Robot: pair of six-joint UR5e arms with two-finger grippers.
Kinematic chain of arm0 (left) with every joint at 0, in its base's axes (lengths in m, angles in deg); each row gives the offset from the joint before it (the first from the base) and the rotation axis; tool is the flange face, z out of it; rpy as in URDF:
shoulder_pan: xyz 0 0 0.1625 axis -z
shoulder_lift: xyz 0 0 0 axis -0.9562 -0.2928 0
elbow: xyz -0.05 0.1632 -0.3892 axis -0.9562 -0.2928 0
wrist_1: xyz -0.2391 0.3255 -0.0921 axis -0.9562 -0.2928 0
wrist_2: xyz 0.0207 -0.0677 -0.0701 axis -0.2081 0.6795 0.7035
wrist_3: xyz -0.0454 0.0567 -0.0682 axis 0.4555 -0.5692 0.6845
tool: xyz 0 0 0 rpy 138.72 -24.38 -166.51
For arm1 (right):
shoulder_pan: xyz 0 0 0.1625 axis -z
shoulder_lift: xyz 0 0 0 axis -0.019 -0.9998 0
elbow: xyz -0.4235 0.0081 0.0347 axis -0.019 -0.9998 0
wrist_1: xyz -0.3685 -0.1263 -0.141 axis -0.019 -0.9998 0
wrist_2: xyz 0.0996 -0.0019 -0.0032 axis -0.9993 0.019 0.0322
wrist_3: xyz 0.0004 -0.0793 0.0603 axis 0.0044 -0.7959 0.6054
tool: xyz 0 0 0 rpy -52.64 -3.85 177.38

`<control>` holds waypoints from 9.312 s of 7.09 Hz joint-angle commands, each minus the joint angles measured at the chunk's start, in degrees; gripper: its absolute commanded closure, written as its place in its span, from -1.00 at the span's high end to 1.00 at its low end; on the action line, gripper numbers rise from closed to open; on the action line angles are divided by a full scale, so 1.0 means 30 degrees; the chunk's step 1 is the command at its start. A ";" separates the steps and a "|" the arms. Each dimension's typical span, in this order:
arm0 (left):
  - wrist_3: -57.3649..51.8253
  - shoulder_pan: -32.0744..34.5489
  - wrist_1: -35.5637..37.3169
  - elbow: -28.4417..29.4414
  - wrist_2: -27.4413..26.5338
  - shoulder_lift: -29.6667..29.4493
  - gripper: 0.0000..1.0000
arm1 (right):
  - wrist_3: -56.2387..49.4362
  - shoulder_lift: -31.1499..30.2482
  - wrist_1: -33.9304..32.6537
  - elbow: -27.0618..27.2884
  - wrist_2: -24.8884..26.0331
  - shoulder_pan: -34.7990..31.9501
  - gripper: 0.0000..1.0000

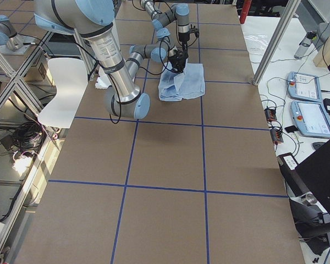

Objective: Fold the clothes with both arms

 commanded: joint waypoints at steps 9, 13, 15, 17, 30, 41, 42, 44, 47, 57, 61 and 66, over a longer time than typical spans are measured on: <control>-0.1365 0.1281 -0.3114 0.3952 -0.0570 -0.1149 0.23 | -0.3118 0.1176 0.2882 -0.3633 -0.1572 -0.2246 0.51; -0.3821 0.1517 -0.3731 0.3749 -0.0366 -0.0886 1.00 | -0.6514 0.0972 0.2647 -0.3575 -0.6059 -0.4589 1.00; -0.3826 0.0529 -0.3614 0.3922 -0.0569 -0.0886 1.00 | -0.7052 0.0796 0.2705 -0.3575 -0.6621 -0.4917 1.00; -0.3913 -0.0153 -0.3758 0.5262 -0.0658 -0.1119 1.00 | -0.7052 0.0766 0.2793 -0.3575 -0.6621 -0.4917 1.00; -1.6667 0.7367 -0.1193 0.5341 0.3354 -0.0042 1.00 | -2.1079 -0.1711 -0.4634 -0.0131 -1.2086 -0.9881 1.00; -2.4597 1.5518 0.0804 0.1082 0.6080 1.0126 1.00 | -4.0685 -1.6782 -0.3710 0.3282 -1.7110 -2.1674 1.00; -2.5148 1.5695 0.1594 0.1053 0.6080 1.0159 1.00 | -4.0598 -1.6899 -0.3710 0.3194 -1.7051 -2.1675 1.00; -2.7404 1.7501 0.3882 0.1052 0.6225 1.0246 1.00 | -4.0597 -1.7017 -0.3710 0.3193 -1.6612 -2.1763 1.00; -2.7146 1.7543 0.4443 0.0963 0.6607 1.0159 1.00 | -4.0597 -1.7046 -0.3710 0.3193 -1.6640 -2.1821 1.00; -2.7263 1.7483 0.4356 -0.0325 0.6490 1.1097 1.00 | -4.0538 -1.7047 -0.3710 0.3252 -1.6670 -2.1821 1.00; -2.7263 1.7483 0.4385 -0.0296 0.6490 1.1126 1.00 | -4.0509 -1.7076 -0.3710 0.3280 -1.6670 -2.1850 1.00; -2.7293 1.7483 0.4414 -0.0325 0.6577 1.1126 1.00 | -4.0509 -1.7105 -0.3710 0.3251 -1.6670 -2.1821 1.00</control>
